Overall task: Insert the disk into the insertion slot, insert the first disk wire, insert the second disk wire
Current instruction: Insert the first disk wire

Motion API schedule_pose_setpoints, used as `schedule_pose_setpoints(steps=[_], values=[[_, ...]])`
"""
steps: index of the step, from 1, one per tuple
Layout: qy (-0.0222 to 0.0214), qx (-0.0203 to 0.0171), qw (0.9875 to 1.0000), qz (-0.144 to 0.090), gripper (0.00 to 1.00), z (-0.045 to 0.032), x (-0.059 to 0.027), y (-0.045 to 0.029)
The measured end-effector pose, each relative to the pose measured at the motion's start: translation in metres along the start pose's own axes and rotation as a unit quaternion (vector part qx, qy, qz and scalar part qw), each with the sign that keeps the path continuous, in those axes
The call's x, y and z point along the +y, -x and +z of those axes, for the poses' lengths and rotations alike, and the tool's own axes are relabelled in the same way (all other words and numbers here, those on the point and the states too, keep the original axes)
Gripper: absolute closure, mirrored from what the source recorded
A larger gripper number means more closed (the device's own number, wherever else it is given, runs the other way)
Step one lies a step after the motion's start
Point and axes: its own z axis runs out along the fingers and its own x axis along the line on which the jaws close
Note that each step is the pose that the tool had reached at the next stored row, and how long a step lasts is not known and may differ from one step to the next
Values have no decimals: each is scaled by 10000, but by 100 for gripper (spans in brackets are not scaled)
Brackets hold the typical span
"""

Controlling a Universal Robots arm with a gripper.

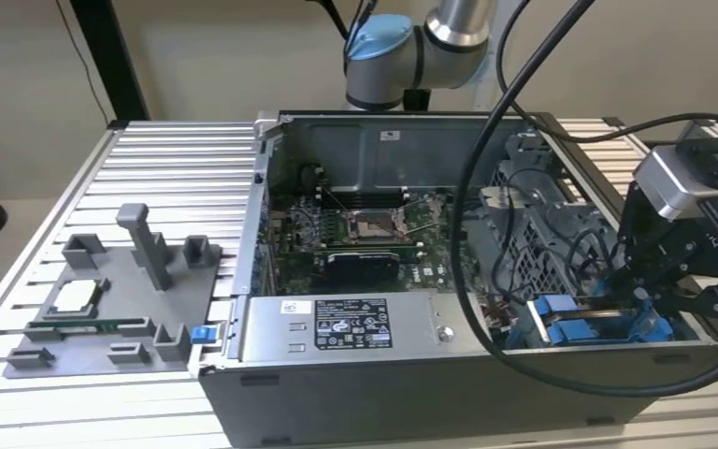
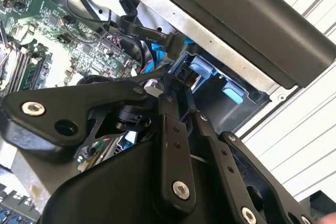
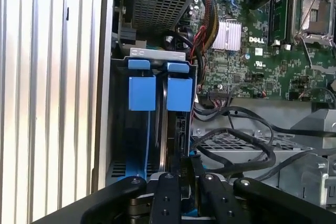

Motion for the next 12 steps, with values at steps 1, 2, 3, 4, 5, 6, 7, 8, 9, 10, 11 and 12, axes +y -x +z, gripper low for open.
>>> schedule_pose_setpoints(steps=[1, 2, 3, 4, 5, 6, 7, 8, 9, 10, 11, 12], values=[[0, 1, 10000, 2, 100, 1, 0, 0], [-1, 1, 10000, 4, 100, 3, 0, 0], [-1, 1, 10000, 6, 100, 5, 0, 0], [-1, 0, 10000, 7, 100, 8, 0, 0], [-2, -2, 10000, 8, 100, 16, -1, -2], [-2, 0, 10000, 9, 100, 24, -1, -4], [-2, 1, 10000, 9, 100, 40, -2, -6], [-2, 5, 10000, 10, 100, 56, -3, -10], [-2, 14, 10000, 10, 100, 68, -3, -11], [-2, 23, 10000, 11, 100, 84, -4, -14], [-1, 28, 10000, 11, 100, 100, -5, -17], [-1, 32, 10000, 11, 100, 109, -5, -18]])
